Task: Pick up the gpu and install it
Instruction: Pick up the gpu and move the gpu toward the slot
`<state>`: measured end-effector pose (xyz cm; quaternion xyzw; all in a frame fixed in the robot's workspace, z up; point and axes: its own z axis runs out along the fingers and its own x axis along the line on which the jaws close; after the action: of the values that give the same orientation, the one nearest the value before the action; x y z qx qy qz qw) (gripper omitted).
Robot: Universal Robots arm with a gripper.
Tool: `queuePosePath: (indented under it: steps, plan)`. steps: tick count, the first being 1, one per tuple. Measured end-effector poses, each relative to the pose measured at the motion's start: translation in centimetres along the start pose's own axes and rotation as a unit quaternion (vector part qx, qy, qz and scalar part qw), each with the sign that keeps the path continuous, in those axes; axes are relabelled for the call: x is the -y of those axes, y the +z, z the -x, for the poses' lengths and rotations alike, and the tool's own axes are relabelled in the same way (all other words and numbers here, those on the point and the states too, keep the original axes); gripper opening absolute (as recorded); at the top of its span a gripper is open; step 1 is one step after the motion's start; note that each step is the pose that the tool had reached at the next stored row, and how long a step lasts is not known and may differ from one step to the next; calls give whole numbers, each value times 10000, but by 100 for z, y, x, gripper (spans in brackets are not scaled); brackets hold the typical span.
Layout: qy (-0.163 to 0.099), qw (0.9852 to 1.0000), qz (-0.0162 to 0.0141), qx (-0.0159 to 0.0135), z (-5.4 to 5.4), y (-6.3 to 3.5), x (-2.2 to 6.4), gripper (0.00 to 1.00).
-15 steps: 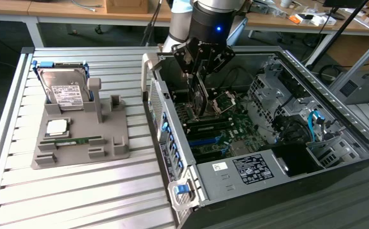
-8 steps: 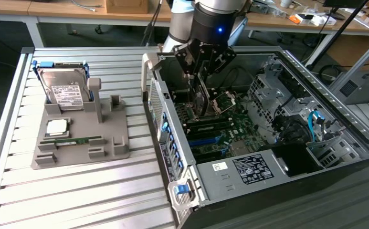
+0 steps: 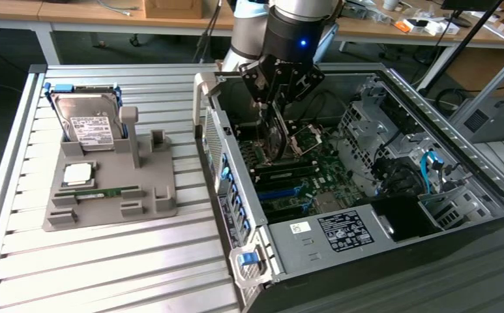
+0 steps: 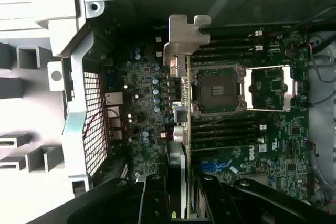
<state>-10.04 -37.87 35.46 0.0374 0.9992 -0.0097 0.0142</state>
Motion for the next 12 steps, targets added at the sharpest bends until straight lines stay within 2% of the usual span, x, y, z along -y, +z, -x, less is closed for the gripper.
queuePosePath:
  steps: [12]
  plan:
    - [0,10000,-10,0,50,32,-4,27]
